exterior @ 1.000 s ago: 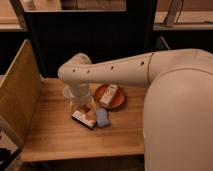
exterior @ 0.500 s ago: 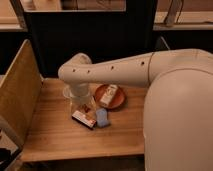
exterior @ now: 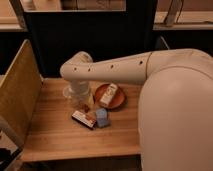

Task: Place the pepper on the white sponge

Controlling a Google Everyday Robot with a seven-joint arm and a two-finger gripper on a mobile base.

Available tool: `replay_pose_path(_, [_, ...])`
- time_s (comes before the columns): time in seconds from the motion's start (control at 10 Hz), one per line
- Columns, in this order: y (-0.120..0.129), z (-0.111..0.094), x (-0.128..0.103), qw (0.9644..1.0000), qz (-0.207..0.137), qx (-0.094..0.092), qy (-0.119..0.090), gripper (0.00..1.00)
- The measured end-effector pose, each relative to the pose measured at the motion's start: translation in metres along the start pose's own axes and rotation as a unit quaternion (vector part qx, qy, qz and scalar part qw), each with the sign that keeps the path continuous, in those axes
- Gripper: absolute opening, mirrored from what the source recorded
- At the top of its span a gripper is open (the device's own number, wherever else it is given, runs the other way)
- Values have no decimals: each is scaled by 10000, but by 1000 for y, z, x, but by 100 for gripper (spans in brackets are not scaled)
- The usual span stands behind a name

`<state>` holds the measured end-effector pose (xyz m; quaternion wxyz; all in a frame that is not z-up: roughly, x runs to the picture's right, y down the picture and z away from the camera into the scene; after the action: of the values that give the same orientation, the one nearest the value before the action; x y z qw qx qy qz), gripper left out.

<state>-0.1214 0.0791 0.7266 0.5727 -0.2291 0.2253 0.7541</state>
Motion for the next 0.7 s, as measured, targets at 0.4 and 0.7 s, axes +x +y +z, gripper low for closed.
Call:
replay_pose_path(0.4, [0, 1, -1, 9996, 278, 12, -10, 65])
replay_pose_path(0.7, [0, 1, -1, 9996, 278, 11, -12, 65])
